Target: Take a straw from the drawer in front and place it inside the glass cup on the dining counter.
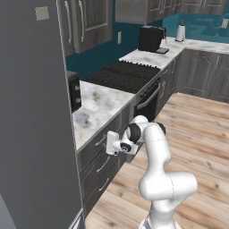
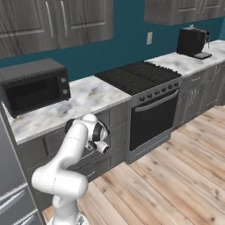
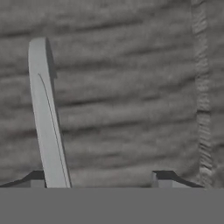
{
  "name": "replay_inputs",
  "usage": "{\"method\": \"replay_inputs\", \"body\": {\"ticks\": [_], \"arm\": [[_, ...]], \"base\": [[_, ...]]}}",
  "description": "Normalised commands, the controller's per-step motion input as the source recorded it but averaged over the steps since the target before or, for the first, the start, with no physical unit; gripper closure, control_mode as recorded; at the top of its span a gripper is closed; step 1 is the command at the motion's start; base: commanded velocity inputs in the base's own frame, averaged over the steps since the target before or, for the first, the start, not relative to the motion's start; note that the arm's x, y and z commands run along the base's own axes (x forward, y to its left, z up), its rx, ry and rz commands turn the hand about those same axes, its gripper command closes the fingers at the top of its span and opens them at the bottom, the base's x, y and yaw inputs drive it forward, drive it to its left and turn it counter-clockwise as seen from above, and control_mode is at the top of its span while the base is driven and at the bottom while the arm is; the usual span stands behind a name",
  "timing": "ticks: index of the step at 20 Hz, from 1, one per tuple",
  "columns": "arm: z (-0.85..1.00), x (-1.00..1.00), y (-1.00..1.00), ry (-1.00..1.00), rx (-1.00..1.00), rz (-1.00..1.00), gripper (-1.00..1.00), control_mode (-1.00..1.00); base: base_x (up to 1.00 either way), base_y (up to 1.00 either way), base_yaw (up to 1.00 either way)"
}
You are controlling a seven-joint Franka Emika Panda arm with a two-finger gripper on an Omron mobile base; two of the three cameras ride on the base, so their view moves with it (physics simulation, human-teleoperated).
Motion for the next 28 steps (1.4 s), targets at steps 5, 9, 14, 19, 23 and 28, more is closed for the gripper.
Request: {"method": "replay_inputs", "body": {"ticks": [5, 9, 14, 19, 23, 28], "arm": [[-0.01, 0.25, 0.13, 0.31, 0.00, 0.00, 1.00, -1.00], [-0.02, 0.05, 0.03, 0.30, 0.00, 0.00, 1.00, -1.00], [-0.16, 0.00, -0.04, 0.19, -0.01, -0.01, 1.00, -1.00], [-0.33, -0.16, -0.46, 0.07, 0.00, 0.00, 1.00, -1.00], [-0.47, -0.49, -0.79, 0.03, 0.00, 0.00, 1.00, -1.00], [-0.54, -0.73, -0.99, 0.01, 0.00, 0.00, 1.00, -1.00]], "base": [[0.00, 0.00, 0.00], [0.00, 0.00, 0.00], [0.00, 0.00, 0.00], [0.00, 0.00, 0.00], [0.00, 0.00, 0.00], [0.00, 0.00, 0.00]]}}
